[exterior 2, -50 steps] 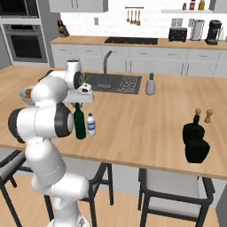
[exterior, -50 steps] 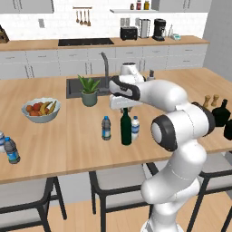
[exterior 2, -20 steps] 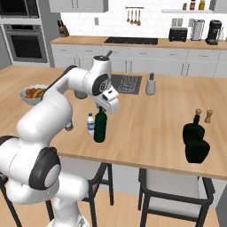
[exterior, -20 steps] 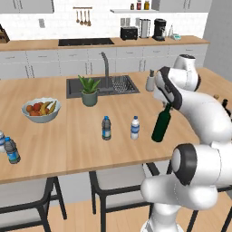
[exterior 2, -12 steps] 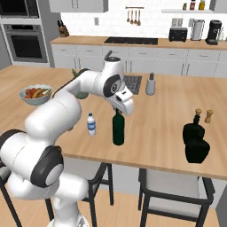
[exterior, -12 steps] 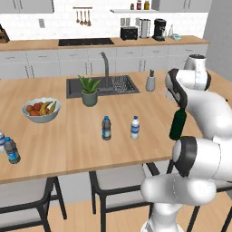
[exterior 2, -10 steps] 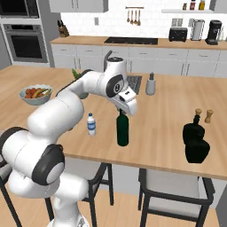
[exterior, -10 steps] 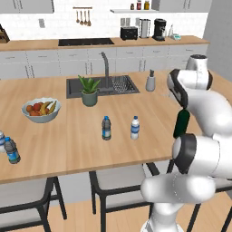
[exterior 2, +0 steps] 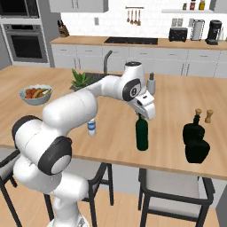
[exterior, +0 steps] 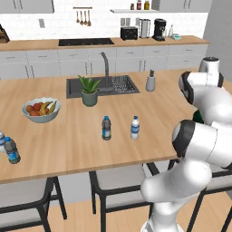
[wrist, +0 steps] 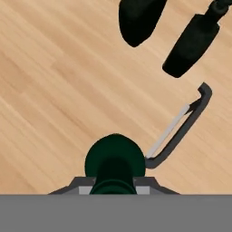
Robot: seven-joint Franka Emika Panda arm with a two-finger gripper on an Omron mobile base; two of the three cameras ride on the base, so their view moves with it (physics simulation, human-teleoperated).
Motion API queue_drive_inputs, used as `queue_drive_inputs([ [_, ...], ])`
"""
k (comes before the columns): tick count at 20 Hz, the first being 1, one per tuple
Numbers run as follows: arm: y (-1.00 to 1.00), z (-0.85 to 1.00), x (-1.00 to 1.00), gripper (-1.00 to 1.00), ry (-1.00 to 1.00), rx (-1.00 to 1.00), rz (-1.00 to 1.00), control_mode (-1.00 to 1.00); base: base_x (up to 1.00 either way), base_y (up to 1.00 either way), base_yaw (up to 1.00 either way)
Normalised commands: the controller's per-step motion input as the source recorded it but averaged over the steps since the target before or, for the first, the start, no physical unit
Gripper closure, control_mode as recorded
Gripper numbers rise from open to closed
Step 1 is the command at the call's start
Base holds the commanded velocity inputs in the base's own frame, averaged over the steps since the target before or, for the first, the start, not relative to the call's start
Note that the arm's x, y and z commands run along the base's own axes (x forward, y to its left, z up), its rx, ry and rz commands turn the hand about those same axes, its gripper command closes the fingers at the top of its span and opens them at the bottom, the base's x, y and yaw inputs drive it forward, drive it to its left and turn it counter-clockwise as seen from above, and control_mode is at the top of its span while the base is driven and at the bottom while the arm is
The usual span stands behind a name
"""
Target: Move the plastic bottles in the middle to the plastics group, and the glass bottles in the middle to the glass group.
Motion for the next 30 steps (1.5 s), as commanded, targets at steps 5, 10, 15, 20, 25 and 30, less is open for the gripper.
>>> queue_drive_inputs([
  [5,-0.68,-0.01,0.13,1.0,0.05,0.0,-0.19,-1.0,0.0,0.0,0.0],
  [10,-0.59,0.0,0.14,1.0,0.0,0.0,-0.19,-1.0,0.0,0.0,0.0],
  [15,-0.48,-0.03,0.07,1.0,0.0,0.0,-0.16,-1.0,0.0,0.0,0.0],
  [20,-0.36,-0.03,0.13,1.0,0.0,0.0,-0.14,-1.0,0.0,0.0,0.0],
  [25,-0.14,-0.13,0.09,1.0,-0.01,0.0,-0.12,-1.0,0.0,0.0,0.0],
  [30,0.0,-0.14,0.07,1.0,-0.01,0.04,-0.07,-1.0,0.0,0.0,0.0],
])
